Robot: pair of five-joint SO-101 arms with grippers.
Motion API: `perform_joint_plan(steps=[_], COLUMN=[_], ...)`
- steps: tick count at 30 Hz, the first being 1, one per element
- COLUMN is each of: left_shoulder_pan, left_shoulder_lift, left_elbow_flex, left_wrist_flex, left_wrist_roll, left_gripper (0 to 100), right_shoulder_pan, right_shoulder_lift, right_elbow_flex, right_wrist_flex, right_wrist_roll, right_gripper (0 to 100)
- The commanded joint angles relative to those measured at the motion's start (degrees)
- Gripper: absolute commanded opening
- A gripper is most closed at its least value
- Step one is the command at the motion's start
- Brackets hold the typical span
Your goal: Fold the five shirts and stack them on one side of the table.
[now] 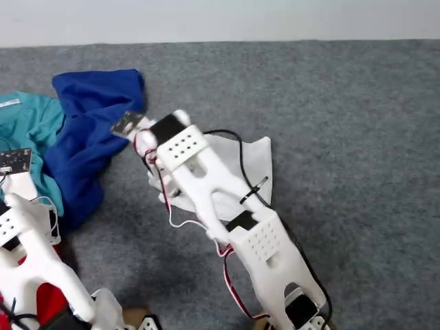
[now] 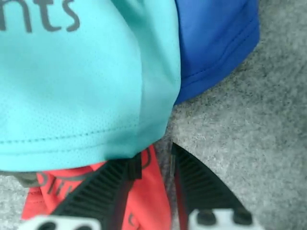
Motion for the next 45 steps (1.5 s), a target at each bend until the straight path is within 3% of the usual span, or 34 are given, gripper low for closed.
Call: perform_joint_plan(steps=[1,7,12,17,21,26,35,45], left_shoulder_pan=[0.35,0.35,0.35,0.35,0.44,2.73,3.52,3.69], left_shoulder_lift=[-1.93,-1.93,-1.93,-1.93,-1.93,-1.93,-2.02,-2.02], left_elbow_flex=[-0.40,-0.40,-0.66,-0.75,-0.75,-0.57,-0.48,-0.40], left_wrist_flex=[-0.79,-0.79,-0.88,-0.88,-0.88,-0.88,-0.88,-0.79], left_wrist_roll=[0.53,0.53,0.53,0.53,0.53,0.53,0.62,0.62], left_gripper=[11,11,11,11,11,11,11,11], right_shoulder_pan=[-0.75,0.22,1.80,8.13,12.62,13.23,11.56,-4.09], right_shoulder_lift=[0.31,-3.82,-12.79,-17.89,-16.84,-9.27,1.98,-0.75], right_elbow_flex=[-2.11,-2.11,-2.29,-2.20,-2.02,-2.11,-2.46,-2.46], right_wrist_flex=[2.15,2.24,2.15,2.15,2.15,1.71,0.75,1.54], right_wrist_roll=[0.62,0.35,0.62,0.62,0.62,0.70,0.62,0.35], right_gripper=[4.7,26.0,26.6,26.6,17.0,0.6,1.3,1.3])
